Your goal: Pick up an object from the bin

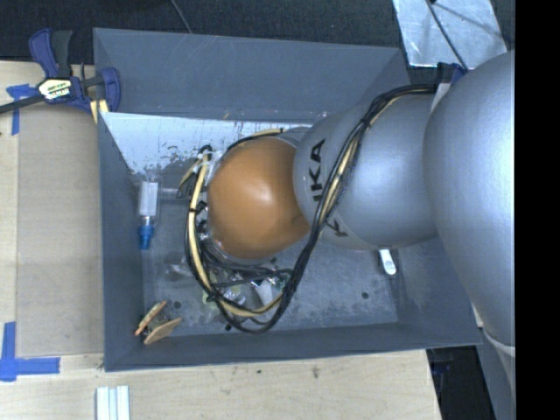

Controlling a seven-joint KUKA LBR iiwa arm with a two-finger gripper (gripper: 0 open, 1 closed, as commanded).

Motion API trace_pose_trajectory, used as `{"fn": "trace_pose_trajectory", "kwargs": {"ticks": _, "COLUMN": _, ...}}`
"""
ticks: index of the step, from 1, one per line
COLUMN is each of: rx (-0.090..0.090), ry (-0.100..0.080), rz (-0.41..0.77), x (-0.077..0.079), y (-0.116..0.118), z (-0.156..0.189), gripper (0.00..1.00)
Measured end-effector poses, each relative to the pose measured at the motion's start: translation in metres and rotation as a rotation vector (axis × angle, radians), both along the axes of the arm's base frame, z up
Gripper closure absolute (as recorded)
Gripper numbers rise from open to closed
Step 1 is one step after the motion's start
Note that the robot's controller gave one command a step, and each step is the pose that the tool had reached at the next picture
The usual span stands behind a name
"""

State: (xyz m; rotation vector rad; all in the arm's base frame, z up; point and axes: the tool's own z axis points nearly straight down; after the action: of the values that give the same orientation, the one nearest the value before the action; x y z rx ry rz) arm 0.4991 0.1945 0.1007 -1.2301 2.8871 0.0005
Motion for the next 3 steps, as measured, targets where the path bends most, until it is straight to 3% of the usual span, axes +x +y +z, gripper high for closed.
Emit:
{"fn": "trace_pose_trajectory", "kwargs": {"ticks": 1, "rx": -0.001, "ry": 0.002, "rz": 0.208, "x": -0.013, "y": -0.006, "z": -0.027, "gripper": 0.00}}
{"fn": "trace_pose_trajectory", "kwargs": {"ticks": 2, "rx": 0.003, "ry": 0.018, "rz": 0.181, "x": 0.114, "y": -0.068, "z": -0.033, "gripper": 1.00}}
{"fn": "trace_pose_trajectory", "kwargs": {"ticks": 3, "rx": 0.002, "ry": 0.017, "rz": 0.183, "x": 0.114, "y": -0.068, "z": -0.032, "gripper": 1.00}}
